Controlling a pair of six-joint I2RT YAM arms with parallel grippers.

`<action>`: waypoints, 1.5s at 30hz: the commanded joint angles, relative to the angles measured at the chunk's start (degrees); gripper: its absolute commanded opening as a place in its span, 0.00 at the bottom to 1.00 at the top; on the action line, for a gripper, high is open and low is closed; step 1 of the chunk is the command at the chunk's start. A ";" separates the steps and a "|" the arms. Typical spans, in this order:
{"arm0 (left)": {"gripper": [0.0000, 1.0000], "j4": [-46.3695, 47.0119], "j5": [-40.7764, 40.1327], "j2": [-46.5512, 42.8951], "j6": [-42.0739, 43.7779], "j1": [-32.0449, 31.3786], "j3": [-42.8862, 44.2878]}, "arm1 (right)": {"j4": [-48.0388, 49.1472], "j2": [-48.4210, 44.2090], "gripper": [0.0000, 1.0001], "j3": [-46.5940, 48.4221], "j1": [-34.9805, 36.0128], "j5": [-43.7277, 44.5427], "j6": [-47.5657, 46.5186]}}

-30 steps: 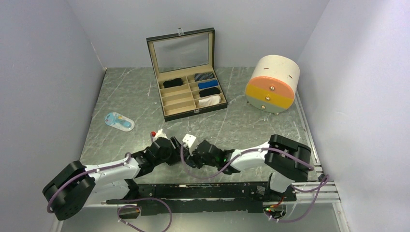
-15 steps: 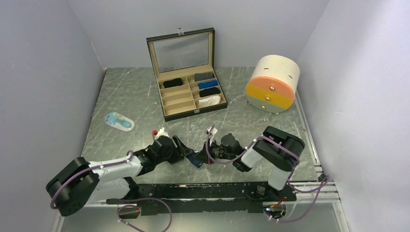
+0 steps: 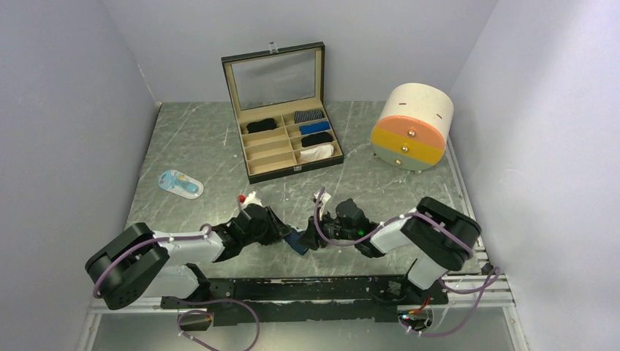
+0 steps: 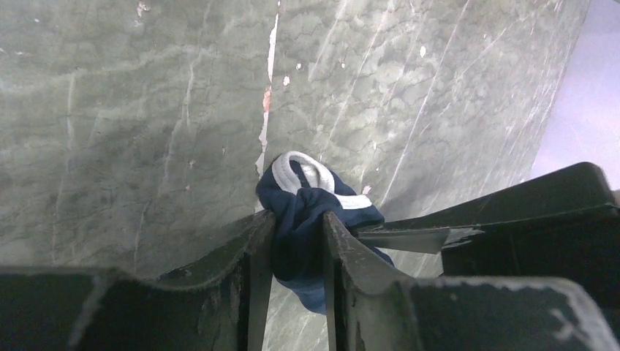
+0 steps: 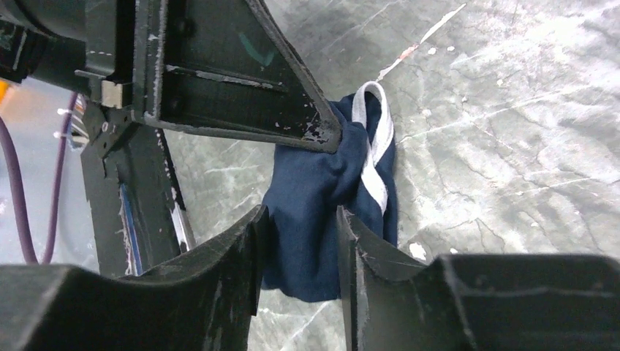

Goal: Roll the underwear
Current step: Roll the underwear to the center of the board.

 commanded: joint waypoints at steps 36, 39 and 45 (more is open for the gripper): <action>0.63 -17.34 -2.37 -3.84 2.64 -0.29 0.89 | -29.46 -6.59 0.07 10.22 14.33 23.75 -14.41; 0.69 -17.46 -2.32 -7.19 1.97 -0.34 0.09 | -17.67 -6.97 0.07 4.13 7.88 9.92 -7.21; 0.75 -10.81 0.96 -8.75 1.24 -0.38 -2.58 | 3.19 -2.25 0.08 -3.26 -1.05 -3.77 5.07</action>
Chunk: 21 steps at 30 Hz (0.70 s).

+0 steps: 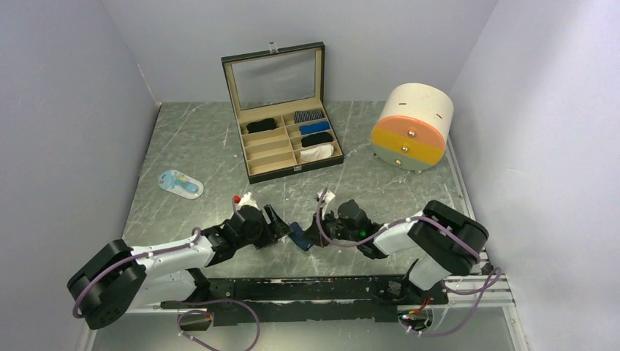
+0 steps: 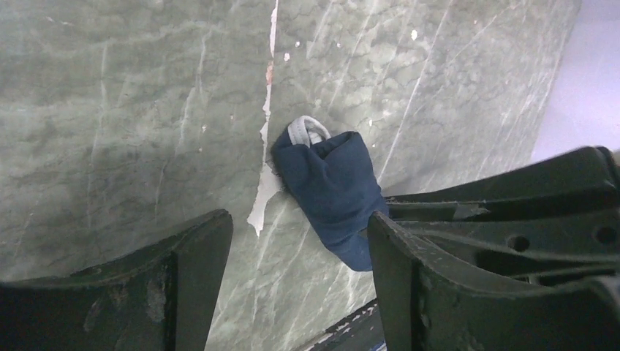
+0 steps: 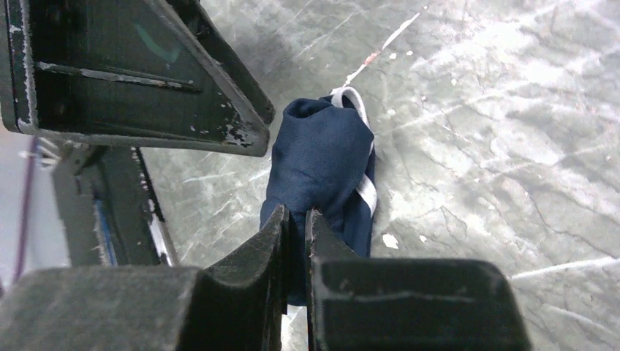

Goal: Roll the underwear
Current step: Roll the underwear to the center of the board.

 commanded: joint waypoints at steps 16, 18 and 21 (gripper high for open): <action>0.55 8.62 2.96 18.95 -1.13 -1.15 0.30 | 39.96 19.81 0.14 -8.06 -11.97 -21.64 22.13; 0.50 8.49 2.79 21.03 -0.75 -1.21 0.92 | 37.50 18.46 0.17 -7.70 -11.96 -21.63 20.90; 0.45 9.65 2.79 22.88 -0.34 -1.19 1.23 | 29.46 15.01 0.23 -6.62 -11.96 -21.27 17.06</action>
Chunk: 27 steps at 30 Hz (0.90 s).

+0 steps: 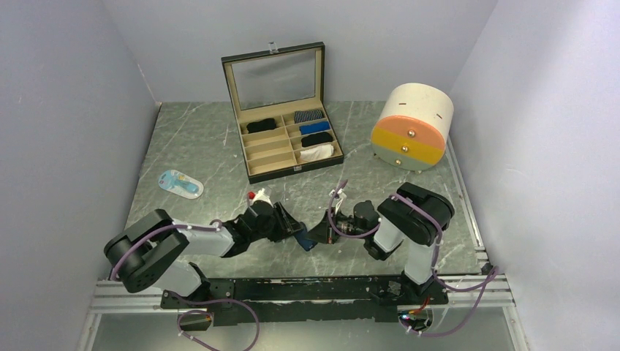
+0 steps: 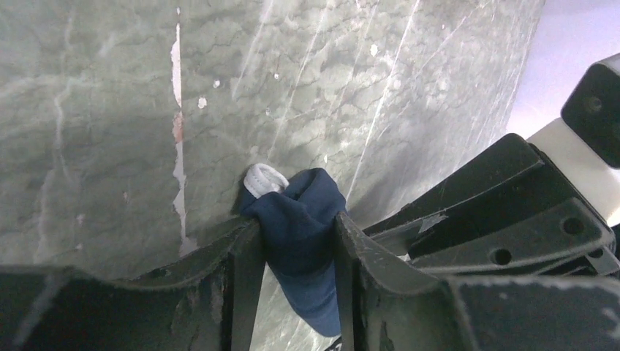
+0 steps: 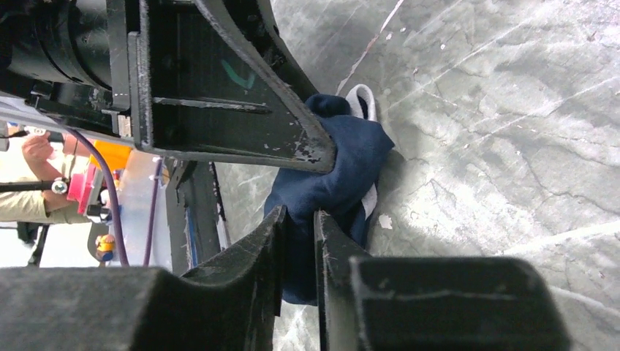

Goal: Roll the underwear
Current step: Roll the underwear to the center of the board.

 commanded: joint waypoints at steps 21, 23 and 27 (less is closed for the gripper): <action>0.40 -14.00 -0.99 3.06 3.71 -0.68 0.74 | -72.72 -31.73 0.52 20.40 20.72 44.36 -27.82; 0.39 -14.32 -0.99 2.90 3.70 -0.69 0.76 | -72.41 -30.38 0.51 21.16 22.84 46.79 -27.09; 0.40 -14.37 -0.99 2.47 3.65 -0.64 0.60 | -71.96 -27.13 0.47 22.89 25.20 49.12 -26.97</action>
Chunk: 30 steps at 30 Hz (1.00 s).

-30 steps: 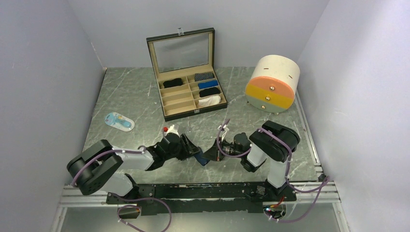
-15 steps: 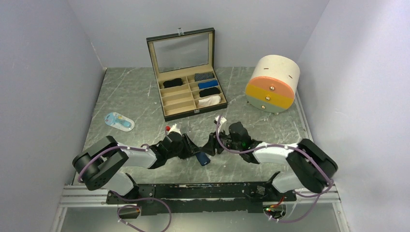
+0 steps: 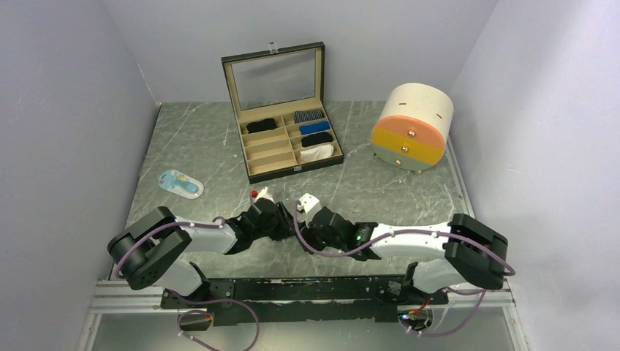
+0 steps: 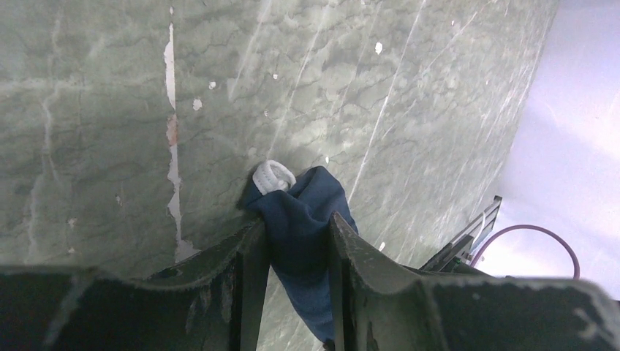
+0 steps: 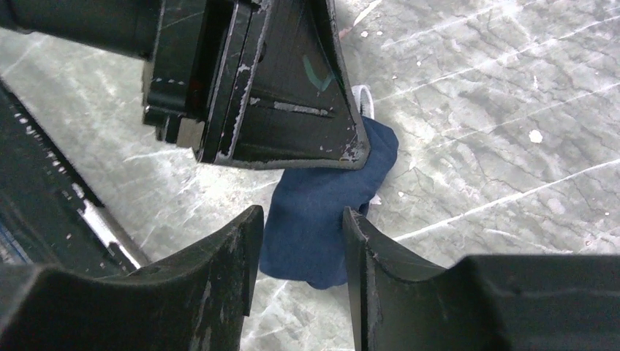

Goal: Roll the underwear
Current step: Roll the underwear to the center of the board.

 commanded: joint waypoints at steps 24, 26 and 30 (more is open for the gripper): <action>0.69 -6.73 0.62 -0.58 3.95 -1.62 -0.43 | 24.10 -1.84 0.15 -14.45 -19.20 -28.75 10.05; 0.68 -7.49 1.39 0.93 3.58 -2.15 0.78 | 24.71 -1.63 0.15 -15.17 -19.91 -28.42 10.70; 0.68 -7.09 1.70 1.56 2.52 -2.85 0.99 | 28.83 -0.79 0.16 -17.12 -20.23 -27.84 13.24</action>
